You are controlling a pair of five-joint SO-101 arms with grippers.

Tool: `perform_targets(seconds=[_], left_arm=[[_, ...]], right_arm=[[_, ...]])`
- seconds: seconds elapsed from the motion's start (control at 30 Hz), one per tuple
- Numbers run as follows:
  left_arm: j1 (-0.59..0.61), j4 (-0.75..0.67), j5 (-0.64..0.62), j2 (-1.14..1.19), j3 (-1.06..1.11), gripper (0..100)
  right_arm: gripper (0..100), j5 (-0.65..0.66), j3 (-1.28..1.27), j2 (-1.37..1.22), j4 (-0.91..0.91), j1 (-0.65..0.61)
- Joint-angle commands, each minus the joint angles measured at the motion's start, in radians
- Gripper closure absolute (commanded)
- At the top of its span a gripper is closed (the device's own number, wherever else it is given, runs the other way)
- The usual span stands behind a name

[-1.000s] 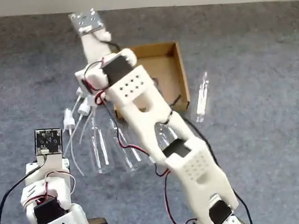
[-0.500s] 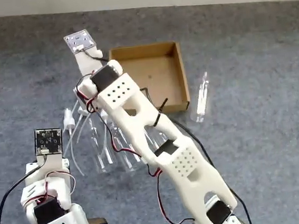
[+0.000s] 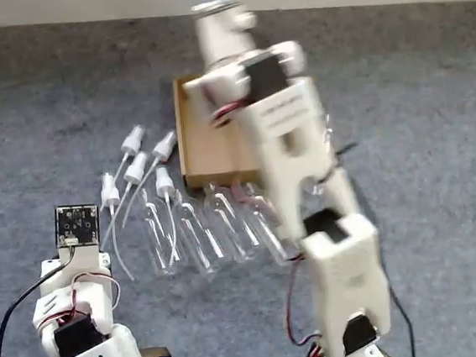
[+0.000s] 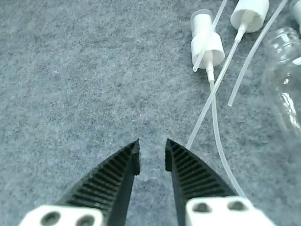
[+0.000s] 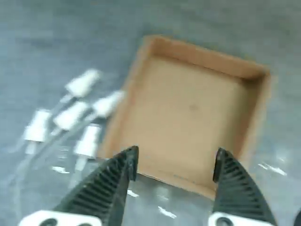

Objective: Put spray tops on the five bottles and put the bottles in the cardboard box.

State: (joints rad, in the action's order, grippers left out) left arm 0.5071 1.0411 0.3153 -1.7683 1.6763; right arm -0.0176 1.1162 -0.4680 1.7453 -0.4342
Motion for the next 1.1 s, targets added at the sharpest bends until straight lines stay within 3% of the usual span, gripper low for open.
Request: perform_targets(seconds=[0.0,0.17,0.33,0.63,0.83,1.07], left_arm=[[-0.018,0.002,0.005,0.012,0.021,93],[-0.018,0.002,0.005,0.012,0.021,93],[-0.018,0.002,0.005,0.012,0.021,93],[-0.018,0.002,0.005,0.012,0.021,93],[-0.018,0.002,0.005,0.012,0.021,93],[-0.018,0.002,0.005,0.012,0.021,93]], right_arm=[[77.1,0.107,-0.234,0.193,0.021,0.200],[76.7,0.137,-0.495,0.234,-0.058,0.426],[76.6,0.094,-0.631,0.171,-0.205,0.504],[76.6,0.006,-0.651,-0.021,-0.292,0.461],[76.6,-0.061,-0.650,-0.039,-0.344,0.383],[76.6,-0.064,-0.651,-0.044,-0.361,0.381]])
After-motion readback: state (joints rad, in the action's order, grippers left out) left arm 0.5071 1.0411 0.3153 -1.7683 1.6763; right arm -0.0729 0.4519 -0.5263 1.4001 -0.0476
